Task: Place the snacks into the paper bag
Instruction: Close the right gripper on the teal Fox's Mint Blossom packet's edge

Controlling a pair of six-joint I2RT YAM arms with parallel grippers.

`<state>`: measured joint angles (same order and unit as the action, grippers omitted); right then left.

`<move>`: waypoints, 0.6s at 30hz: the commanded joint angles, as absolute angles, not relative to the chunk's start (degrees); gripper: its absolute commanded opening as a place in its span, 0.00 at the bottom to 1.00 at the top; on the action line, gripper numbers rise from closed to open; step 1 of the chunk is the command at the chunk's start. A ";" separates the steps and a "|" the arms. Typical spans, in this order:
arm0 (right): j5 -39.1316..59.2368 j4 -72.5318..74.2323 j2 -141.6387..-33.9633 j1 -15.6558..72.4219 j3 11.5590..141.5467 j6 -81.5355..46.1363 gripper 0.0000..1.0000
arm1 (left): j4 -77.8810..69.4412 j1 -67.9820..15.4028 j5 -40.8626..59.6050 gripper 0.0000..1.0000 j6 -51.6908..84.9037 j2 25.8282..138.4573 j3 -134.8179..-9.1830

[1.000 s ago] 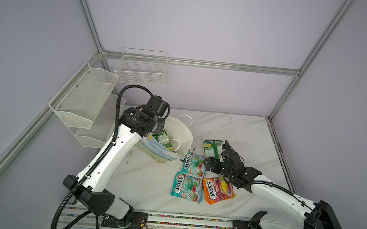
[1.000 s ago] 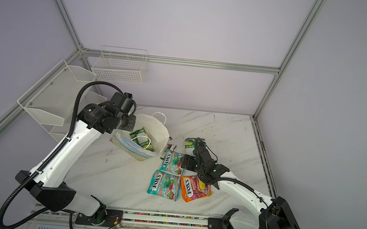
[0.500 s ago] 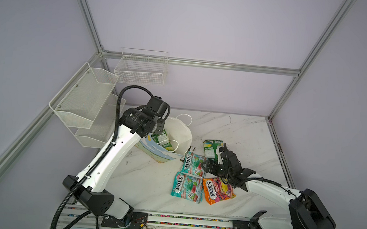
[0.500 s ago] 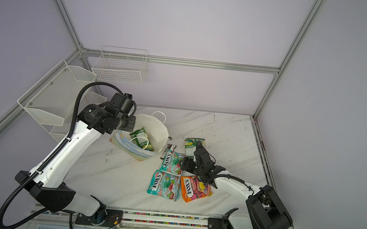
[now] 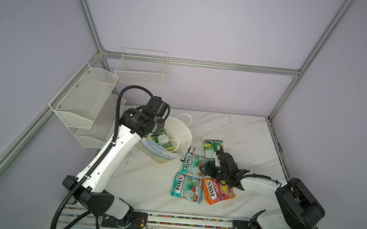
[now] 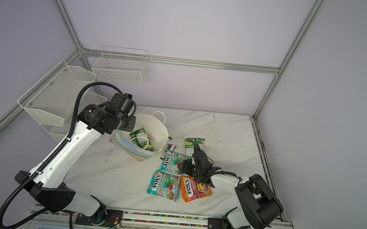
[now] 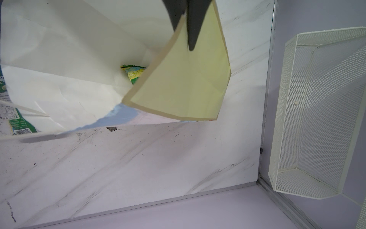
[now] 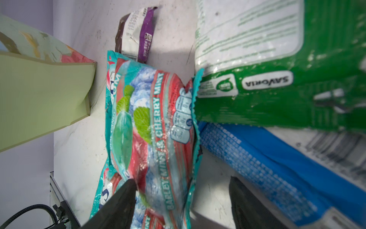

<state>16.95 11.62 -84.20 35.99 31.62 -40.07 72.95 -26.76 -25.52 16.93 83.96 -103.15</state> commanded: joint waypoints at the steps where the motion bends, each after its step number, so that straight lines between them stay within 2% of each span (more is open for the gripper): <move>1: 18.28 15.42 -85.66 35.68 30.94 -40.56 0.73 | 71.98 -26.75 -25.14 0.00 16.80 81.66 -101.22; 18: 21.62 22.17 -90.95 35.68 30.22 -41.88 0.63 | 72.07 -26.72 -25.24 0.00 16.97 81.56 -100.55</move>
<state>20.58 21.02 -89.38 35.99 31.51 -40.73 72.88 -26.76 -25.52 16.95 83.55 -102.35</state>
